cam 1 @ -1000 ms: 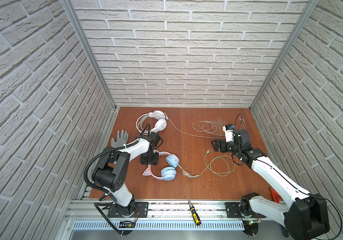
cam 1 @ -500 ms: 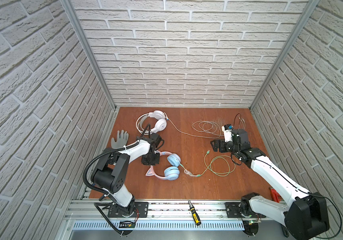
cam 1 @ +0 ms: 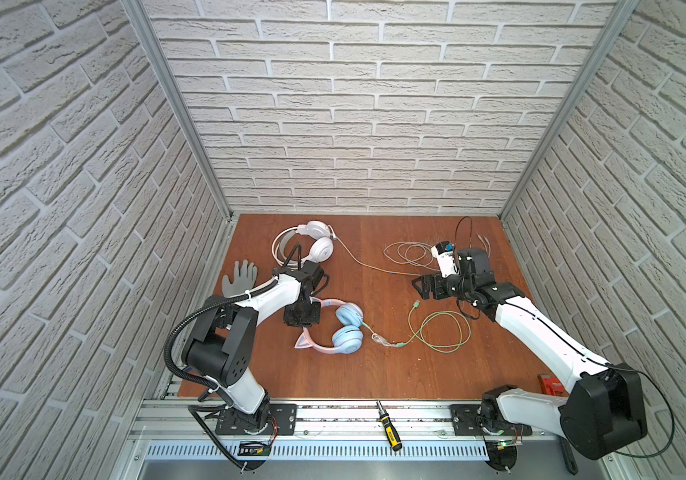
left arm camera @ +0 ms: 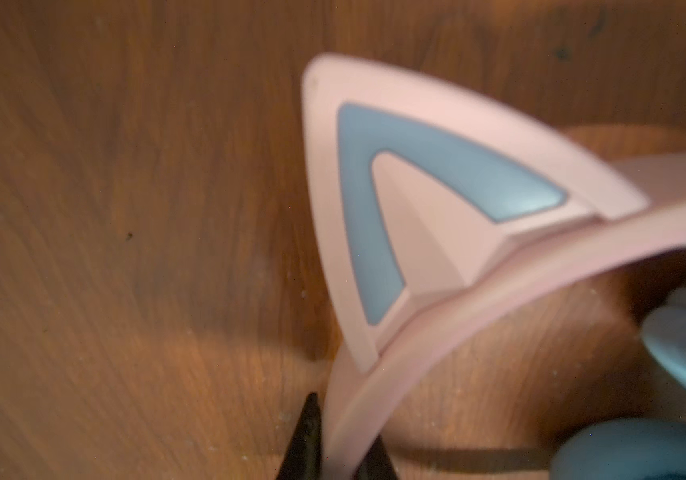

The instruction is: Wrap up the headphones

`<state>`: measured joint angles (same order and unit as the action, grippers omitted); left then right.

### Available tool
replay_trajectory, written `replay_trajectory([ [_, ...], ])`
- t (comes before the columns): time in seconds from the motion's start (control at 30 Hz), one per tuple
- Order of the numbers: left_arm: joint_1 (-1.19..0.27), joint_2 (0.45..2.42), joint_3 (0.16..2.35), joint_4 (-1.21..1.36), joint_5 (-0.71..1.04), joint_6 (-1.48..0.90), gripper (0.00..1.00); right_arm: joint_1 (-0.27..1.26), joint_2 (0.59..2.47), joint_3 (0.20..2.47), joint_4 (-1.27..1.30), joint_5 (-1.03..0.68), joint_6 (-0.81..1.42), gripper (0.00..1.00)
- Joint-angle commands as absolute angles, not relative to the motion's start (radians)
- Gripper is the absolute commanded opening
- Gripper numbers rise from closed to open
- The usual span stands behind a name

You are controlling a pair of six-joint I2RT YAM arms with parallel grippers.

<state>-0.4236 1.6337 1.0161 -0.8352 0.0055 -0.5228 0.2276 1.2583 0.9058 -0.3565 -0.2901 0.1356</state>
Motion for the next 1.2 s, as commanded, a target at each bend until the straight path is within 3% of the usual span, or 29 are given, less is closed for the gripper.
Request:
replay_trajectory([
  [0.0,-0.420,1.607,1.083,-0.892,0.080,-0.482,0.00,0.235,1.283,0.941,-0.385,-0.520,0.110,0.98],
  [0.17,-0.419,1.594,1.153,-0.935,0.125,-0.464,0.00,0.259,1.341,0.972,-0.436,-0.678,0.105,0.96],
  [0.47,-0.380,1.557,1.228,-0.978,0.171,-0.462,0.00,0.318,1.399,0.960,-0.437,-0.675,0.080,0.92],
  [0.8,-0.290,1.516,1.263,-1.017,0.187,-0.451,0.00,0.354,1.469,0.907,-0.223,-0.731,0.175,0.91],
  [1.17,-0.235,1.537,1.304,-1.050,0.204,-0.426,0.00,0.450,1.498,0.838,-0.079,-0.585,0.190,0.95],
])
